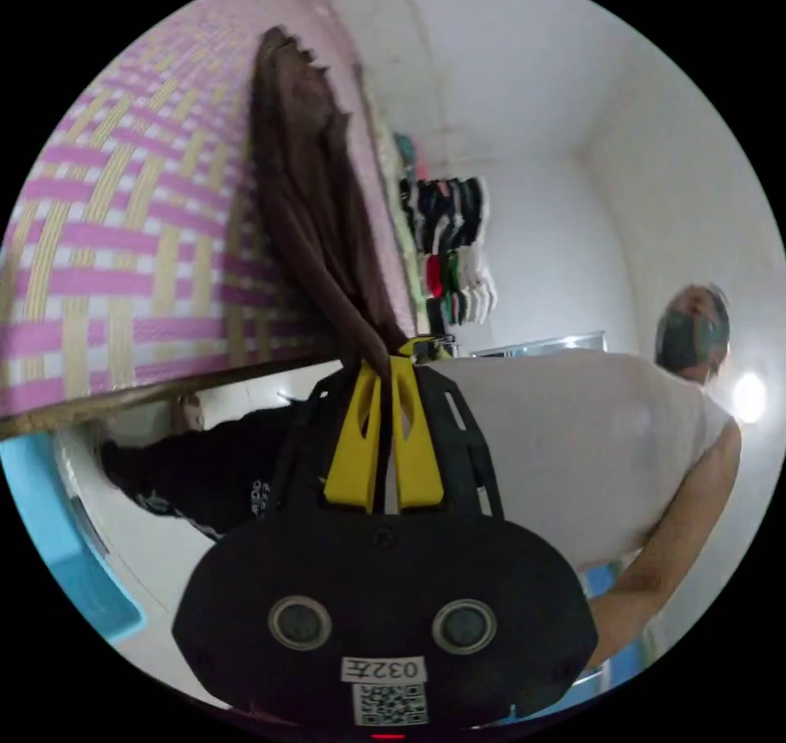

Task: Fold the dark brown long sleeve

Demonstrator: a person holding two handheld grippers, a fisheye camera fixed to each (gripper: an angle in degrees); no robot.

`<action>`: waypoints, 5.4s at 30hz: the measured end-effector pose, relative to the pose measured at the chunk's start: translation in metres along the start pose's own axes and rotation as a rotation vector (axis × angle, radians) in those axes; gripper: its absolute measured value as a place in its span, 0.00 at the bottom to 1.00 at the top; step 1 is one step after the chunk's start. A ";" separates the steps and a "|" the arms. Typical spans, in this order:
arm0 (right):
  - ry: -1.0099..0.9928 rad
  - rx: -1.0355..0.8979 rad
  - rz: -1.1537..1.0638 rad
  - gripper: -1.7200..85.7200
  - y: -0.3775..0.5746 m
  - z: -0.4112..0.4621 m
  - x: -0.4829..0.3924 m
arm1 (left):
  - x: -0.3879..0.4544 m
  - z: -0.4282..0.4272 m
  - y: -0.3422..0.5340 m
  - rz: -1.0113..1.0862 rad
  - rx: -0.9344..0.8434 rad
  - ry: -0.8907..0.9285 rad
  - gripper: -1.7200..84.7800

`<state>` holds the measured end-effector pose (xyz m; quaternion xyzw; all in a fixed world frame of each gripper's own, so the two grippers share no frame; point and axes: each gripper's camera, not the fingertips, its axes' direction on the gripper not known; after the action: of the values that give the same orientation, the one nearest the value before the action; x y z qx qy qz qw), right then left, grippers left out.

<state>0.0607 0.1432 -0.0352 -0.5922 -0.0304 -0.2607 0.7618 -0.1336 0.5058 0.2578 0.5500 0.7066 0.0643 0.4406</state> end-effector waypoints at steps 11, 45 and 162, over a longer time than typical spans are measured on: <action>-0.005 -0.046 -0.013 0.01 -0.017 -0.018 0.016 | -0.056 -0.008 0.052 -0.213 -0.161 -0.033 0.02; 0.017 -0.006 -0.354 0.01 -0.105 -0.115 -0.066 | 0.066 -0.053 -0.090 0.200 -0.199 0.016 0.00; 0.648 0.049 -0.051 0.04 -0.240 -0.055 -0.104 | -0.037 -0.035 -0.133 -0.074 -0.060 -0.486 0.01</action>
<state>-0.1467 0.0916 0.1242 -0.4592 0.1927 -0.4537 0.7391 -0.2536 0.4374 0.2222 0.5096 0.5974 -0.0649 0.6158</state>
